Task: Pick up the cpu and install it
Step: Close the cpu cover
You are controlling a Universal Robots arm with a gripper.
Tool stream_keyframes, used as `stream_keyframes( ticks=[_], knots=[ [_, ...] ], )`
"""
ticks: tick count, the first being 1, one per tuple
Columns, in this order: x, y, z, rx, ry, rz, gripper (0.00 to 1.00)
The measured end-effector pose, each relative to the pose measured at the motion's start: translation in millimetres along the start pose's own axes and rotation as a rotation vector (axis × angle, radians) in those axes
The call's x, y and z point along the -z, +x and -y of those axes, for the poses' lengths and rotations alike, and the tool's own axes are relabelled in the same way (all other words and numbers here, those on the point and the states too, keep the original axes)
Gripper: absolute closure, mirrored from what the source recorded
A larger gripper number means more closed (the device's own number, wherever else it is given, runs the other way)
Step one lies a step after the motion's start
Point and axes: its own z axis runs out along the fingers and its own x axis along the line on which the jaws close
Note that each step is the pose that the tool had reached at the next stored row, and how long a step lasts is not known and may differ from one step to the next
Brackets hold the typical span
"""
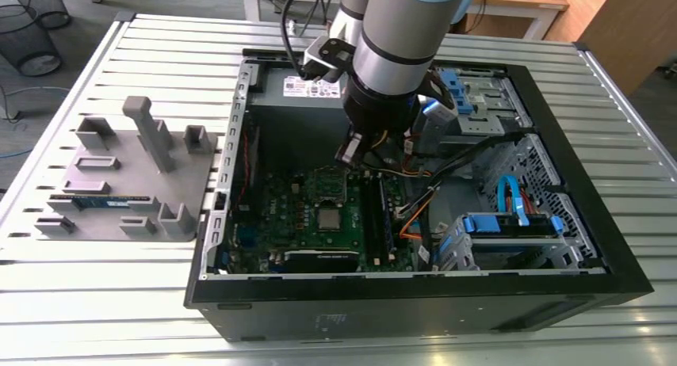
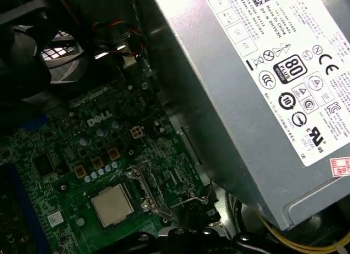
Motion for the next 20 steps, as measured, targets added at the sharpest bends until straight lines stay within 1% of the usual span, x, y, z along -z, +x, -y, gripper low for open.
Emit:
stream_keyframes(
  ticks=[12, 16, 20],
  knots=[
    [0.5, 4.5, 0.4, 0.033, 0.0023, -0.0098, 0.89],
    [0.7, 6.6, 0.7, 0.043, 0.0036, -0.014, 0.89],
    [0.8, 9.0, 1.5, 0.053, 0.0056, -0.0195, 0.89]
  ],
)
